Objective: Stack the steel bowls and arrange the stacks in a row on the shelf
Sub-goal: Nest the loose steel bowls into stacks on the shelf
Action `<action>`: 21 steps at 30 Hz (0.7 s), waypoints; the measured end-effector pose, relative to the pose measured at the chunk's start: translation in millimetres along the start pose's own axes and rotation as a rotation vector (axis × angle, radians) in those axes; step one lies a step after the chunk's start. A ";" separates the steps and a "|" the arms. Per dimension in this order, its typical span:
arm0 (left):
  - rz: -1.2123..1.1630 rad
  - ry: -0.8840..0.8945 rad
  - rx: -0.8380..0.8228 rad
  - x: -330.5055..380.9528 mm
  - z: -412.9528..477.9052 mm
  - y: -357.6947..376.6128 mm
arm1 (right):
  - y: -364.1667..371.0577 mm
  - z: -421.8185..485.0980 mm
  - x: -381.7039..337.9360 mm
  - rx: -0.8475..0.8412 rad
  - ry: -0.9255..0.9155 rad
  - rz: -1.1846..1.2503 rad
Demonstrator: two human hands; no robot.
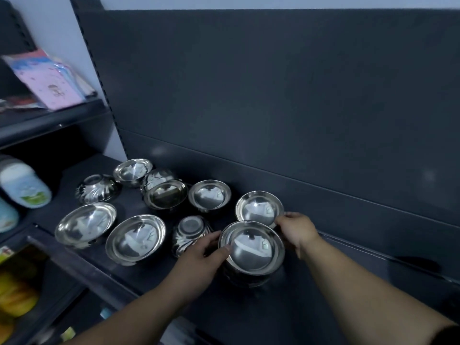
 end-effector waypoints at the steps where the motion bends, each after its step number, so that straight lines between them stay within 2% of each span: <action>1: 0.015 0.001 -0.001 0.5 -0.5 0.7 | -5.2 -0.7 0.7 0.021 -0.012 0.030; 8: 0.028 0.030 -0.049 6.1 -1.7 12.0 | -41.8 -20.0 -13.0 0.067 -0.086 0.223; 13: -0.036 -0.045 -0.130 6.7 -5.6 22.5 | -68.6 -46.4 -27.6 0.092 -0.121 0.318; 21: -0.155 -0.046 -0.191 5.8 -13.1 28.2 | -89.1 -94.0 -11.7 0.061 -0.070 0.115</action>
Point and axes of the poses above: each hand's wrist, its own z-axis towards the middle knuckle, its own y-axis out of the palm, x = y × z, the point moved 4 cm from there along z, towards the middle knuckle, and after that the axes turned 9 degrees about x, right-handed, at the moved point
